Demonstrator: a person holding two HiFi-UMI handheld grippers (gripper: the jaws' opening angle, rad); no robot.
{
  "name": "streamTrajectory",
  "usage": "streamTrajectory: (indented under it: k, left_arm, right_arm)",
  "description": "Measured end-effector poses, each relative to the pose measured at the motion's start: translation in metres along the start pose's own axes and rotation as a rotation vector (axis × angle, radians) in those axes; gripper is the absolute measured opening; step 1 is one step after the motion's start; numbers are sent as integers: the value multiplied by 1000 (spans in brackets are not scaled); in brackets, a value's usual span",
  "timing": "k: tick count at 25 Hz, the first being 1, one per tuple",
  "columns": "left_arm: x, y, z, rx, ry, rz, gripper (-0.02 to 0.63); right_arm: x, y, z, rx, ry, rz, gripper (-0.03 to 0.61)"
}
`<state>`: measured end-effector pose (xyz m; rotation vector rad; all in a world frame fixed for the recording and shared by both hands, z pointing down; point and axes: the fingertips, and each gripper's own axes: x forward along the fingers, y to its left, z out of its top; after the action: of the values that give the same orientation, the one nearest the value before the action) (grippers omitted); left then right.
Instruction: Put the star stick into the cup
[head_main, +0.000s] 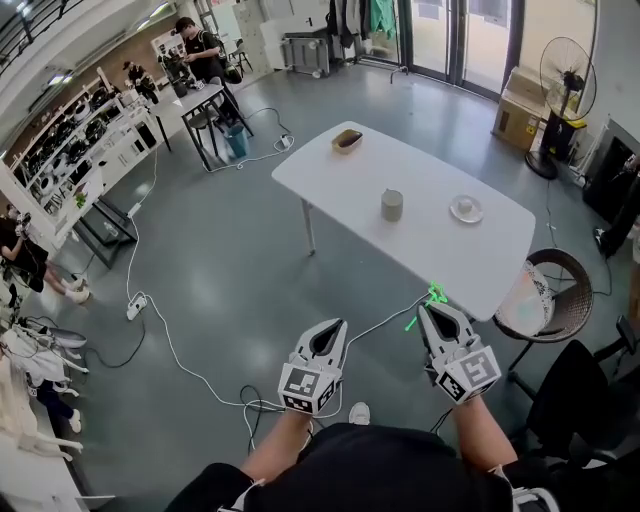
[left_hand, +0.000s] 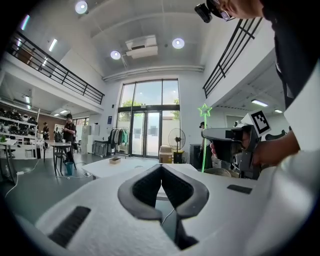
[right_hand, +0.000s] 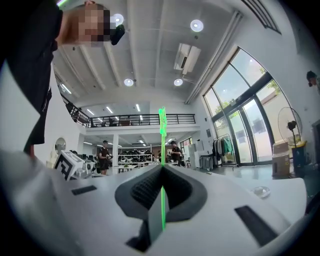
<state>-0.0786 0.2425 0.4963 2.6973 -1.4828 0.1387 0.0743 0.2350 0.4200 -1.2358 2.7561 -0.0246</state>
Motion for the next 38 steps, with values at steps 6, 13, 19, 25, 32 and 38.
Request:
streamTrajectory:
  k: [6, 13, 19, 25, 32, 38]
  left_arm:
    - [15, 39, 8, 9, -43, -10, 12]
    - [30, 63, 5, 0, -41, -37, 12]
    - [49, 87, 2, -18, -36, -27, 12]
    - [79, 110, 3, -49, -35, -2, 12]
    - [130, 130, 6, -44, -7, 17, 12]
    - [186, 137, 15, -25, 12, 24, 12]
  right_arm:
    - [37, -2, -6, -8, -8, -19, 9]
    - [69, -5, -12, -21, 10, -34, 9]
    - [101, -16, -3, 9, -12, -15, 9]
    - [134, -40, -4, 3, -12, -1, 9]
    - [168, -85, -7, 17, -4, 19, 9]
    - [191, -139, -7, 24, 5, 29, 9]
